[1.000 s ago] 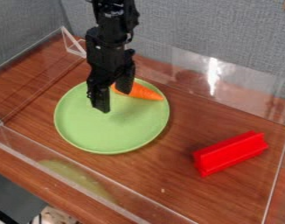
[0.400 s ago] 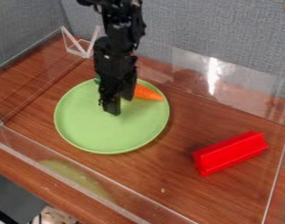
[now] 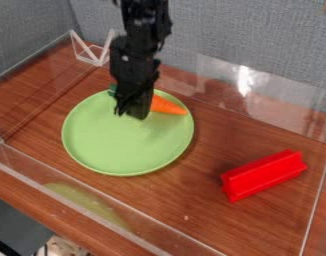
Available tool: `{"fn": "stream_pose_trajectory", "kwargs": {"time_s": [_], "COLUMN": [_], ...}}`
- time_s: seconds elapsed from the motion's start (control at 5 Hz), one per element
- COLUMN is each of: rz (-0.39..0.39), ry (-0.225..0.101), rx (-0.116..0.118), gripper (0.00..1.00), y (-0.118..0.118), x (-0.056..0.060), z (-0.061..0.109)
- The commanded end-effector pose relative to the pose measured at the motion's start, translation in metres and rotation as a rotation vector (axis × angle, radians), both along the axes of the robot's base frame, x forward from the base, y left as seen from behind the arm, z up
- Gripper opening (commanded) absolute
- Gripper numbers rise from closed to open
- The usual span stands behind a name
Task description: Put the carrot on the green plate
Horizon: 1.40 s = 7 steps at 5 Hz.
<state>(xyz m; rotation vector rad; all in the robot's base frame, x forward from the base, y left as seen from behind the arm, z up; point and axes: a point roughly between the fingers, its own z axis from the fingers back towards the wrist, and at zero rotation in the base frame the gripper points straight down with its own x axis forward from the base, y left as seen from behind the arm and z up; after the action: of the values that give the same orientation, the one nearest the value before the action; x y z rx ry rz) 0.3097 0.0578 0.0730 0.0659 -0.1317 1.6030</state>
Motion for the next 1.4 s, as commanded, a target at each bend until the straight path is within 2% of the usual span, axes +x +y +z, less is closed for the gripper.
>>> {"fn": "stream_pose_trajectory", "kwargs": {"time_s": [0.0, 0.4, 0.6, 0.8, 1.0, 1.2], "rz": [-0.041, -0.119, -0.098, -0.084, -0.079, -0.066], "ry": [-0.048, -0.046, -0.046, -0.046, -0.045, -0.043], "rx": [0.011, 0.005, 0.001, -0.004, -0.005, -0.006], "gripper": [0.0, 0.0, 1.0, 1.0, 0.0, 0.0], "y": [-0.01, -0.022, -0.026, -0.028, -0.025, -0.022], "x": [-0.012, -0.037, -0.033, -0.029, -0.034, -0.038], "z": [0.021, 0.023, 0.017, 0.011, 0.006, 0.001]}}
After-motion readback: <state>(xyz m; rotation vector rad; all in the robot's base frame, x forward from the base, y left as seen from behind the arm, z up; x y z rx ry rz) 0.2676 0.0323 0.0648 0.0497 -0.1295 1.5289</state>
